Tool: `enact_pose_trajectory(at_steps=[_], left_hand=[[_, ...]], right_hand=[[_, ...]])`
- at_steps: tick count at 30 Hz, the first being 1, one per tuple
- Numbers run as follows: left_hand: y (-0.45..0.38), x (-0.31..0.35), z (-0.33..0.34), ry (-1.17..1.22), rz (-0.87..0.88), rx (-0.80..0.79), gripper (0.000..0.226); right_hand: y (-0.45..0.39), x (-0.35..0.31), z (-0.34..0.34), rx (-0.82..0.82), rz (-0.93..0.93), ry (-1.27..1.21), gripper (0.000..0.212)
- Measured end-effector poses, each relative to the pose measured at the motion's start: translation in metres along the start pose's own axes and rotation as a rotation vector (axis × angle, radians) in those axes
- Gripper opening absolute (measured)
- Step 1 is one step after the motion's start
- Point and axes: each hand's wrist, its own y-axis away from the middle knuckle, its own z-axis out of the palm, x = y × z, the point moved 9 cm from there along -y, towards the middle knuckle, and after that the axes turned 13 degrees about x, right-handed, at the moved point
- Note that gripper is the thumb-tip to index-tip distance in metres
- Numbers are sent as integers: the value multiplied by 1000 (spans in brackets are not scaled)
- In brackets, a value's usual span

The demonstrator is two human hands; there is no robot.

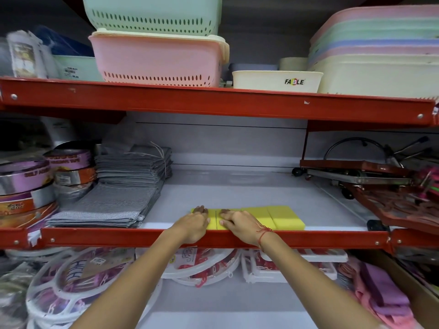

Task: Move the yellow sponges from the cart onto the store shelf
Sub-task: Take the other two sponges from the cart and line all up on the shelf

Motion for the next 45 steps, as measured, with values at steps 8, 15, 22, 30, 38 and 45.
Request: enact_pose_trajectory(at_steps=[8,15,22,30,38,45], left_hand=[[3,4,-2,-13,2,3,54],[0,21,-17,29,46,71,59],[-1,41,0,57,108,9,56],[-1,36,2,59,73,-14,54],[2,36,4,42,55,11,53],[2,40,1,89,52,38,57]], right_hand=[[2,-2,2,8,-10,-11,44],[-1,9,-32,143,27,-51,44],[12,55,-47,62,161,76,42],[19,56,-30,0,157,127,39],[22,53,-28,6,122,123,41],[22,55,-30,25,120,63,44]])
